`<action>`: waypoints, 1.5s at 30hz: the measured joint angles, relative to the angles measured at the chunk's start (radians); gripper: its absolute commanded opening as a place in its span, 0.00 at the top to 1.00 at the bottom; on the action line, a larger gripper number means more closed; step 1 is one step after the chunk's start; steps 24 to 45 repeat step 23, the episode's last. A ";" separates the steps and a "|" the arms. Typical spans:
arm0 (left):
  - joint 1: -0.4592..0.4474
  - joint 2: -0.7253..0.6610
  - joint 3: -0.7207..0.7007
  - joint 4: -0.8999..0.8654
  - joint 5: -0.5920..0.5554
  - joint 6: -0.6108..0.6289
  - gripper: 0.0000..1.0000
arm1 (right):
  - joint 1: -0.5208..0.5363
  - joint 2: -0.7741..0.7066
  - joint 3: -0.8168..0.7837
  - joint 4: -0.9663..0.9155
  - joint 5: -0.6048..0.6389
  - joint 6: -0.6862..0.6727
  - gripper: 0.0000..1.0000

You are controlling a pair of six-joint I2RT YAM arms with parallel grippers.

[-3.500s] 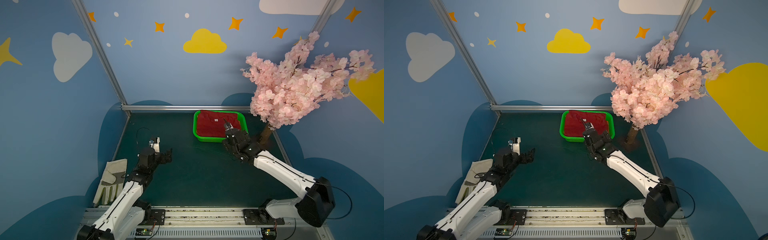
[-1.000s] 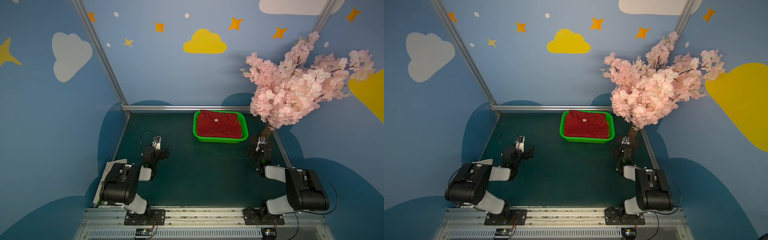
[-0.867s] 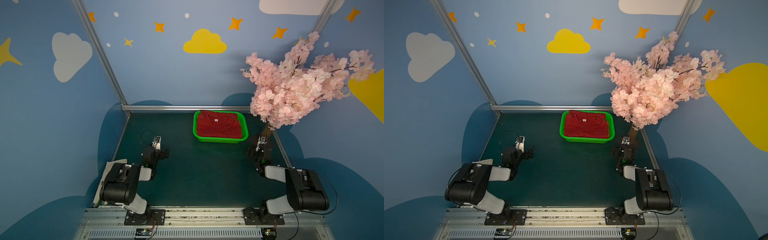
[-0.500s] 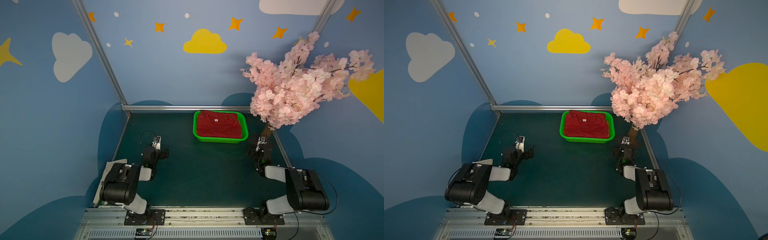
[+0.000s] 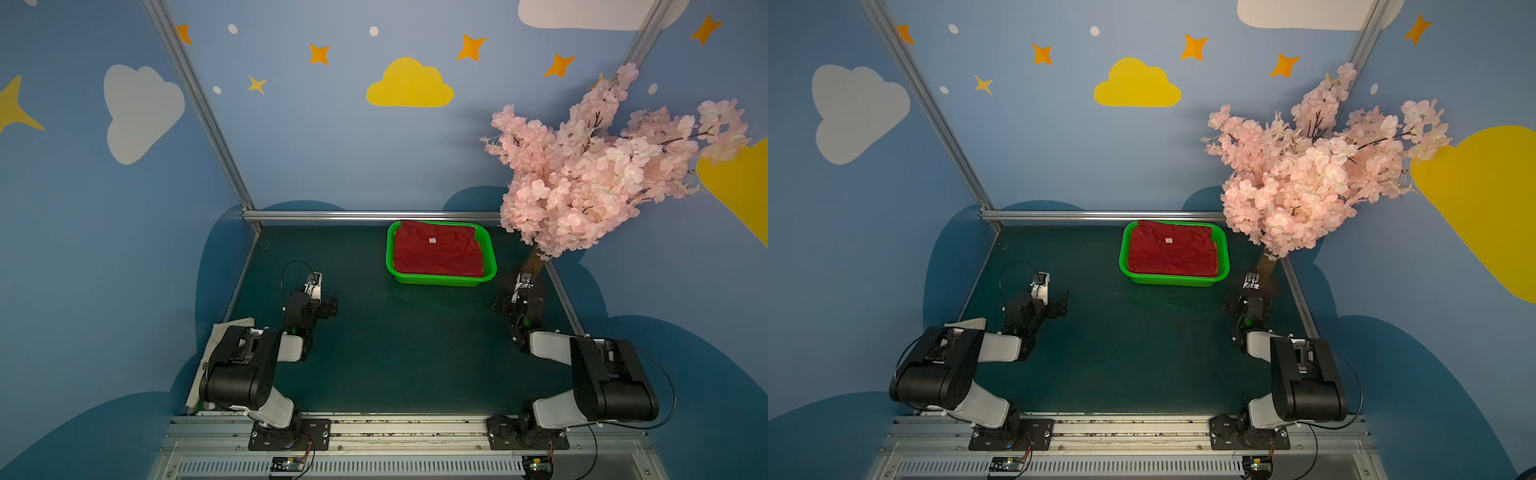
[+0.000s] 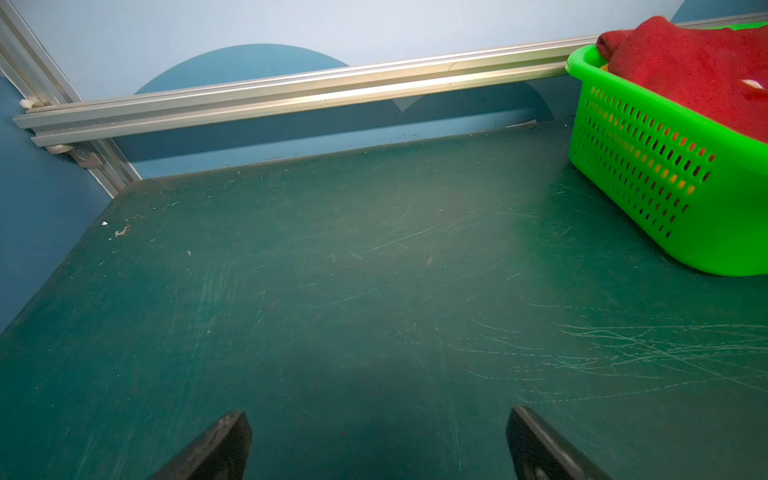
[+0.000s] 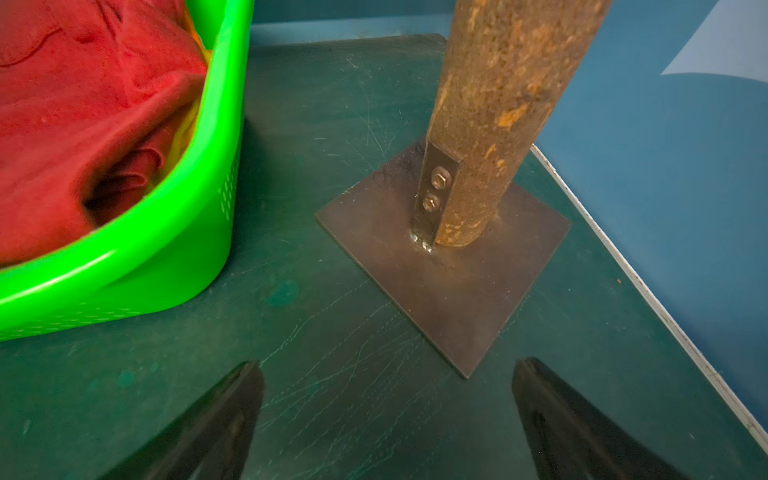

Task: Put the folded t-shirts into the basket
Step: Reset both arms

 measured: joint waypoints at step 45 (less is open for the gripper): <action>-0.008 0.000 0.000 0.000 0.000 0.004 0.00 | 0.000 0.000 0.000 0.000 0.000 0.000 0.02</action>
